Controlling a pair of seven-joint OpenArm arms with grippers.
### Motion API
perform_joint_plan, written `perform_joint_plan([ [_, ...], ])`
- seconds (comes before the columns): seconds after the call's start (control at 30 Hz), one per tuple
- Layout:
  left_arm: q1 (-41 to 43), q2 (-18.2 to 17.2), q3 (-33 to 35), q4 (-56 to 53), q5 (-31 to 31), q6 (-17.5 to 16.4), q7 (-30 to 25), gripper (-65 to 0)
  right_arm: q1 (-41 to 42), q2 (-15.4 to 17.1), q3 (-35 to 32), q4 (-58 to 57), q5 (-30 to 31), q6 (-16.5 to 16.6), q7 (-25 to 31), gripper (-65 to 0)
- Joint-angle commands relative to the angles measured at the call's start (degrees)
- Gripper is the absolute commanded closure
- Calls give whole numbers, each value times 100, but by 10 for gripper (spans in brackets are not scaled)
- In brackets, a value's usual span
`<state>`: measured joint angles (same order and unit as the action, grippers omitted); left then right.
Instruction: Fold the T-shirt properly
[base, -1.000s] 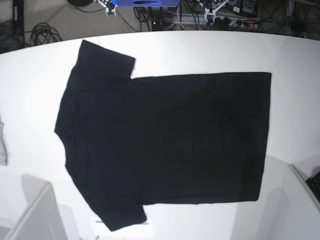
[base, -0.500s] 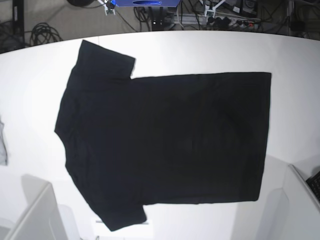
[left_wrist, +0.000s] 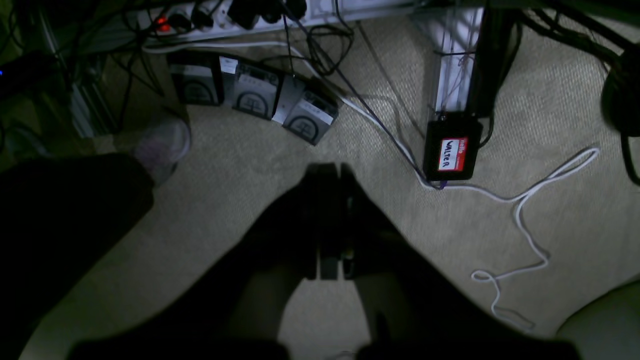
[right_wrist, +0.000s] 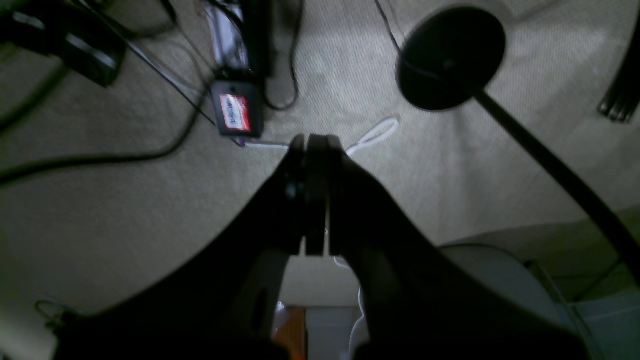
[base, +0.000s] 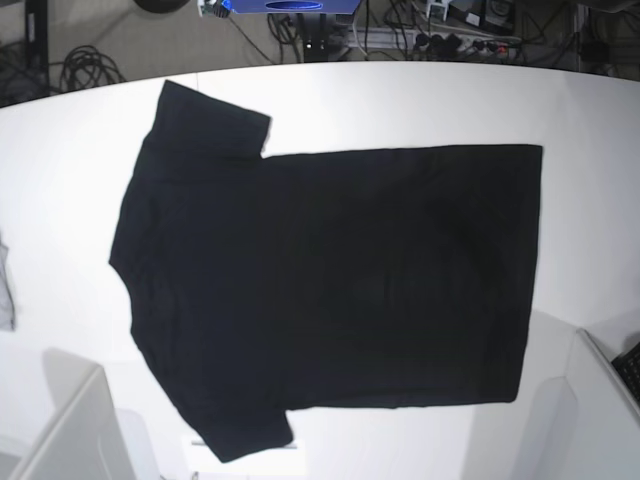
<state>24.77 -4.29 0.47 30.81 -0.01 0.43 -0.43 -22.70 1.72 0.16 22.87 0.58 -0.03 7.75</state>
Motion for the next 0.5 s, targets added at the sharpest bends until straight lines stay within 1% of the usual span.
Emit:
perform_joint_plan([
  [0.0, 191, -67, 19, 150, 14, -3, -15, 0, -170, 0, 14, 161, -1, -10, 12, 0],
  [0.13, 674, -85, -16, 783, 14, -3, -67, 0, -644, 0, 14, 750, -1, -10, 3, 0],
  [0.2, 947, -85, -43, 1020, 5, -3, -331, 0, -891, 0, 23, 1119, -1, -10, 3, 0],
  [0.27, 1193, -190, -51, 1214, 5, -3, -604, 0, -1181, 0, 67, 1559, -1, -10, -50, 0],
  [0.4, 1553, -252, -60, 1442, 5, -3, -841, 0, -1655, -27, 559, 2535, -1, -1, -612, 0],
  [0.47, 1799, -366, -60, 1688, -3, -3, -858, 0, -1928, -27, 700, 3141, -1, -1, -850, 0],
])
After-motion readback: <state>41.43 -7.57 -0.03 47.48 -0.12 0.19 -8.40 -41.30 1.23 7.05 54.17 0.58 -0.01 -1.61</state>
